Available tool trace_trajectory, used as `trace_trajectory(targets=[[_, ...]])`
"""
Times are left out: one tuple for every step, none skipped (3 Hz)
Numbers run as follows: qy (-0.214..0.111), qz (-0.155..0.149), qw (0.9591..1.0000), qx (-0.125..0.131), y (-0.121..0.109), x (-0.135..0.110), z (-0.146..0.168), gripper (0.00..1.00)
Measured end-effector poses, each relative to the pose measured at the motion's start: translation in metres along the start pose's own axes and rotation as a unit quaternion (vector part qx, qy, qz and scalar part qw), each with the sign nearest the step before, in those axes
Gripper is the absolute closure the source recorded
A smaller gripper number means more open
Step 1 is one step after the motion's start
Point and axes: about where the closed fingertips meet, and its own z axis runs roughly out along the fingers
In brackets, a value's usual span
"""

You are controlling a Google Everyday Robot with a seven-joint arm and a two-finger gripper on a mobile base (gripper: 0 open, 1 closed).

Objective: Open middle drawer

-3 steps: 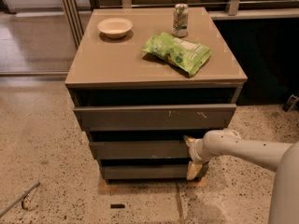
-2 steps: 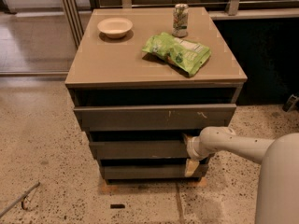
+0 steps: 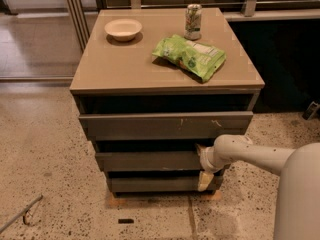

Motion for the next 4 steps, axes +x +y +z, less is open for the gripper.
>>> trace_trajectory(targets=[[0.0,0.014,0.9996,-0.022,0.014,0.0,-0.01,0.0],[0.001,0.027,0.9987,-0.044,0.027,0.001,-0.018,0.0],[-0.002,0.041,0.9966,-0.071,0.045,0.001,-0.027,0.0],[-0.01,0.057,0.9929,-0.103,0.066,0.002,-0.035,0.0]])
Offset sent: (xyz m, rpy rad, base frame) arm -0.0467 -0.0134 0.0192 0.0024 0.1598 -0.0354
